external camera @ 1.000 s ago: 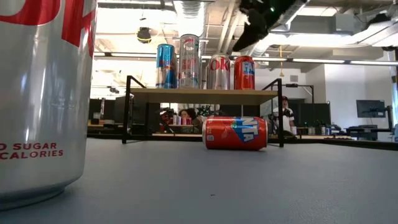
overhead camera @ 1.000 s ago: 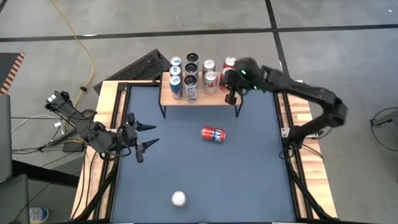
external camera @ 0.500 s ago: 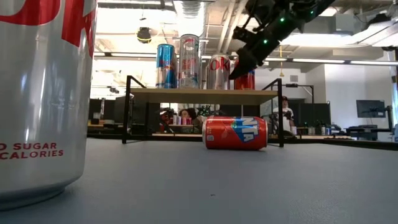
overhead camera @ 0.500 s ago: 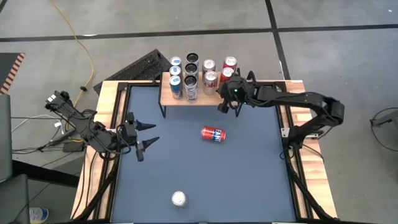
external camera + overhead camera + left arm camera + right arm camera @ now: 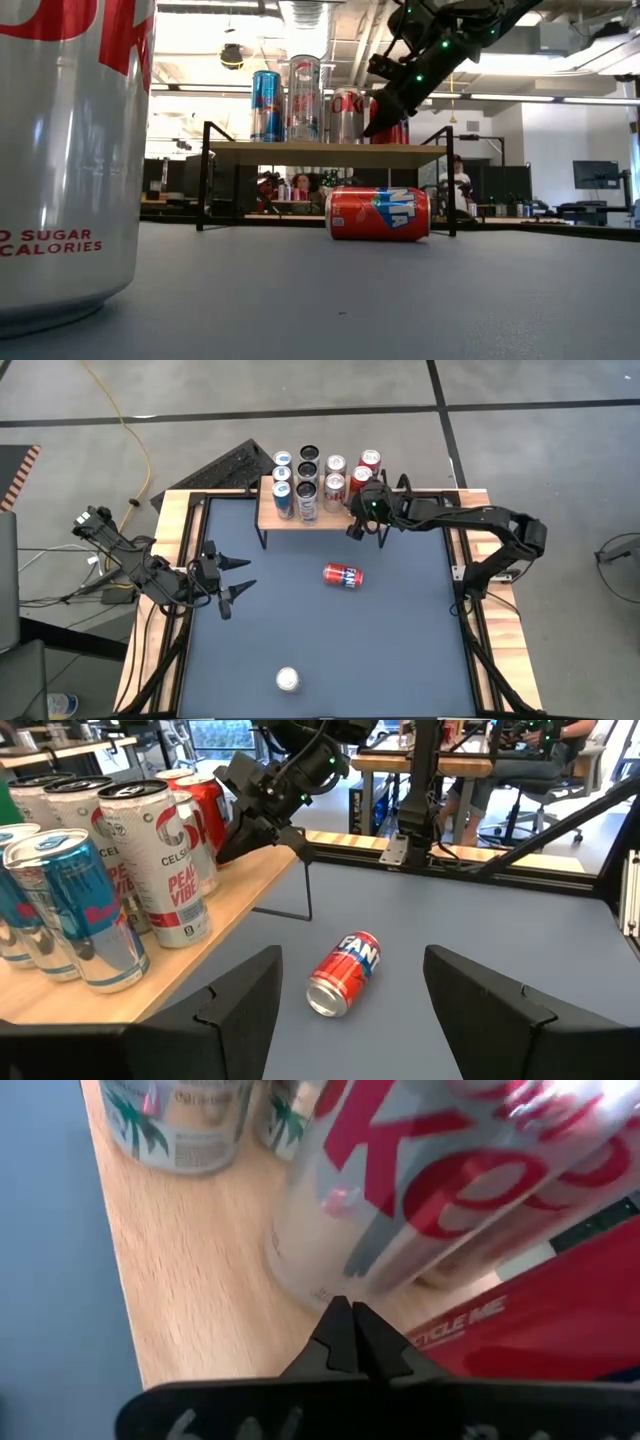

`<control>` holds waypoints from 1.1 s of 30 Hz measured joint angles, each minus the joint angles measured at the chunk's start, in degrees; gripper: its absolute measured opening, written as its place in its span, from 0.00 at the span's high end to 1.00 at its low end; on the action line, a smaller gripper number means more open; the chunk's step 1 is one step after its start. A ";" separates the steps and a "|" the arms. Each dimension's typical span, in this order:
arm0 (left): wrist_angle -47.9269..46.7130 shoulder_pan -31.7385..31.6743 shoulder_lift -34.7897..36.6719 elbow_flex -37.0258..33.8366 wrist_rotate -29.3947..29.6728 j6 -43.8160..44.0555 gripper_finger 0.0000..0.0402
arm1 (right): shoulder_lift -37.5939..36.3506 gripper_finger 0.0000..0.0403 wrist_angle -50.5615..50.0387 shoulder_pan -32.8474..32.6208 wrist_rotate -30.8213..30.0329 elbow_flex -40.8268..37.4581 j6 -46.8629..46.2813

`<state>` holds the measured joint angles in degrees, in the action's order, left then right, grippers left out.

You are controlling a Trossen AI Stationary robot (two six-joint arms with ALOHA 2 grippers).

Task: Place canned beverage on shelf
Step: Adjust the silver soda can, then adjust the orange soda can

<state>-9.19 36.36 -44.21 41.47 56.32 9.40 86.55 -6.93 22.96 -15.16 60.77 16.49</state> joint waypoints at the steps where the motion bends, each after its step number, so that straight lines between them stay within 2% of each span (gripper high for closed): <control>1: 0.00 0.00 0.00 0.00 -0.01 0.16 0.41 | -0.21 1.00 -0.53 -0.04 0.00 0.00 0.00; 4: 0.00 0.00 0.00 0.00 -0.01 0.24 0.41 | -0.99 1.00 -1.08 -1.02 -0.22 0.18 -0.16; 9: 0.02 0.00 0.00 0.00 -0.95 0.43 0.41 | -6.29 1.00 -11.48 -6.23 -1.54 3.22 -3.32; 14: 0.04 -0.02 0.00 0.00 -5.74 0.56 0.41 | -13.11 1.00 -25.63 -15.51 0.93 4.29 -10.12; 18: -0.13 -0.02 -0.04 0.00 -9.52 0.56 0.41 | -14.22 0.97 -34.68 -23.64 -0.18 4.27 -14.67; 21: -0.53 -0.02 -0.10 0.00 -10.60 0.56 0.41 | -14.02 0.87 -37.97 -28.60 -1.11 4.20 -19.11; 25: -0.56 -0.02 -0.82 0.00 -13.60 0.64 0.41 | -12.81 0.66 -35.19 -33.11 -1.39 4.21 -23.54; 28: -0.35 0.00 -1.88 0.00 -15.46 1.03 0.41 | -11.30 0.48 -32.77 -34.27 -1.75 4.43 -27.00; 30: -0.55 0.00 -2.90 0.00 -15.55 1.07 0.41 | -10.05 0.39 -34.80 -34.27 -1.53 4.24 -27.18; 33: -0.41 -0.02 -4.64 0.00 -15.61 1.03 0.41 | -6.93 0.31 -34.86 -33.71 -1.69 4.20 -27.20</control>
<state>-9.60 36.34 -48.84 41.47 40.72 10.42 79.62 -41.80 -10.75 -16.85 64.97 -10.71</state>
